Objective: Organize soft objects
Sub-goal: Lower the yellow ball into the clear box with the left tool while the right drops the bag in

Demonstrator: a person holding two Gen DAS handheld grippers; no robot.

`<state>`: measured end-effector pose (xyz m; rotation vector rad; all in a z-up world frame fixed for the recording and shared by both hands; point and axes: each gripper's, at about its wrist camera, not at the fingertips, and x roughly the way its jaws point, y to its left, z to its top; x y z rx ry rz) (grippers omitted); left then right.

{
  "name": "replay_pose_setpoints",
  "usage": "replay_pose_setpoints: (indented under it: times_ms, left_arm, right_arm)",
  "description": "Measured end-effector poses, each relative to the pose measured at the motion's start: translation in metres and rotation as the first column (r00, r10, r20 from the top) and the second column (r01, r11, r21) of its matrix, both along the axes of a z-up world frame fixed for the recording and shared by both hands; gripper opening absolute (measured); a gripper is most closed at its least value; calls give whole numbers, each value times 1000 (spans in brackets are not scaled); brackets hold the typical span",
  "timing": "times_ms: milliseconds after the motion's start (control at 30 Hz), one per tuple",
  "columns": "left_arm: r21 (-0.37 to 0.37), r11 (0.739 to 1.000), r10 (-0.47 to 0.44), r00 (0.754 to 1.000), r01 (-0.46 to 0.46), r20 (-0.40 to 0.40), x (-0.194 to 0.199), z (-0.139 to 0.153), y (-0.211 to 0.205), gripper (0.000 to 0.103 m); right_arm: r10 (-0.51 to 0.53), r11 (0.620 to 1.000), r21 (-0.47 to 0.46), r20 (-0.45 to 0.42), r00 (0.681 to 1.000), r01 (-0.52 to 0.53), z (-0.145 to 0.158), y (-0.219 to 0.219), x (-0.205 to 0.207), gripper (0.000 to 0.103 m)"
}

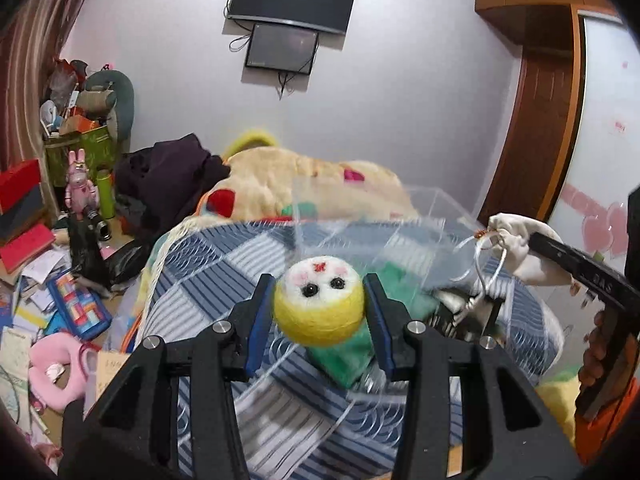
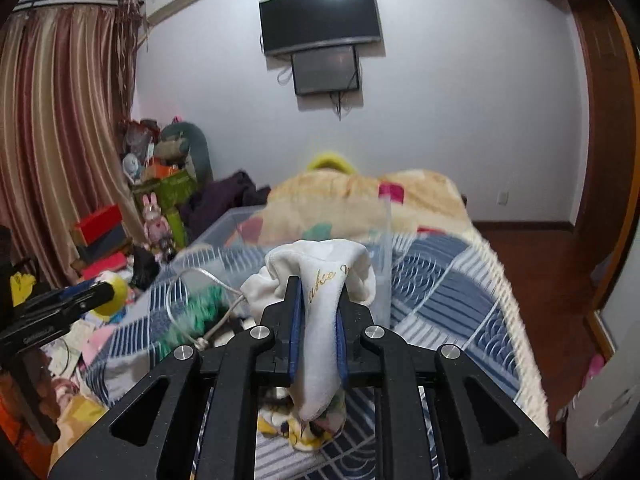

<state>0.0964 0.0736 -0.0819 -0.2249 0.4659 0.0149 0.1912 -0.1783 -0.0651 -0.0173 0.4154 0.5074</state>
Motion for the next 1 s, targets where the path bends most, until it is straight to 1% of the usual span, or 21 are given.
replay_pose_setpoints:
  times_ms: [67,233,367,533,733,833,1000]
  left_arm:
    - [-10,1000,-1,1000,1,14,9,9,3,44]
    - [16,1000,0,999,-1,37,38,28,6,44]
    - [42,999,-14,1000,13,23,63,36,5,44]
    - [27,999,-33,999,34,-12,94,34,2,44]
    - [10,997,-77,994,78,-74,131,21,-3,44]
    - [-15,993,-116,985,115,-131,153,10,-10,44]
    - [8,988,-147,966,152,-214,181,-9,-26,44]
  right_arm:
    - [-8,1000,1,36,999,8,11,-1,1,13]
    - [-37,999,6,83,996,37,27,1,10,13]
    - [-49,999,17,104,993,48,35,4,22,13]
    - [-55,998,30,106,993,52,39,13,38,13]
    - [-30,1000,8,48,998,30,28,21,62,13]
    - [-7,1000,-16,0,1000,7,17,29,73,13]
    - [16,996,-85,-92,996,-24,-6,47,93,13]
